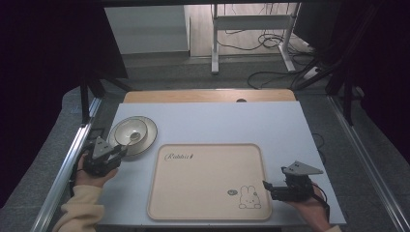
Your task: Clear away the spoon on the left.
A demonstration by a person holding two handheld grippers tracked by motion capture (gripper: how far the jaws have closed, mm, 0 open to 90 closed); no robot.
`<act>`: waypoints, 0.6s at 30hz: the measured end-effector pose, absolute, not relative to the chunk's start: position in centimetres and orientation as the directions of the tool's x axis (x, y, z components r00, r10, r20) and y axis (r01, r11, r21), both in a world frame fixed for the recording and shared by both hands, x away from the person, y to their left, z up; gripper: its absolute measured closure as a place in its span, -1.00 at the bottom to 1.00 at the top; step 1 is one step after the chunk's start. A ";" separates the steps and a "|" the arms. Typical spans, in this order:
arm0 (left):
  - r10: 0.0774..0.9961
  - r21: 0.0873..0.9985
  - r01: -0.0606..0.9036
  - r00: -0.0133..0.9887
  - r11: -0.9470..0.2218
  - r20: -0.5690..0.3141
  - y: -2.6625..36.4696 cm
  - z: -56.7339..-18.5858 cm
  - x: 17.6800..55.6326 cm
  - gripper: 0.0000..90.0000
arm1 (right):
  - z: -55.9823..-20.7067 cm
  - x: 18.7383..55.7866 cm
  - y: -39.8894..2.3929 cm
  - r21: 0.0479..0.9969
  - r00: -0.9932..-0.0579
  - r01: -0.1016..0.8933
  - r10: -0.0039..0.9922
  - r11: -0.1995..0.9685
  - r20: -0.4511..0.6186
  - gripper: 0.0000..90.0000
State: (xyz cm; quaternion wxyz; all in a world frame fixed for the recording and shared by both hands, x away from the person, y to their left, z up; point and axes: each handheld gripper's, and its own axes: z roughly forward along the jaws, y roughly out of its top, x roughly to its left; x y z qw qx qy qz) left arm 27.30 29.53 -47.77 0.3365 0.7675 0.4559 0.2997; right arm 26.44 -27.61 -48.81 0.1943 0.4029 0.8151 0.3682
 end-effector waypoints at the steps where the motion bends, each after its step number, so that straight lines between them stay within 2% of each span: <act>1: 0.902 0.790 0.499 0.403 -0.356 0.152 29.5 -47.8 27.3 0.63 | -48.8 26.4 -27.6 0.756 -0.598 0.515 0.801 0.404 -0.020 -0.68; 14: 0.918 0.793 0.514 0.373 -0.326 0.136 29.8 -47.7 27.3 0.82 | -48.8 26.4 -27.5 0.754 -0.604 0.512 0.796 0.412 -0.024 -0.68; 18: 0.920 0.795 0.516 0.368 -0.320 0.132 29.8 -47.6 27.3 0.82 | -48.8 26.3 -27.5 0.754 -0.605 0.512 0.796 0.412 -0.024 -0.68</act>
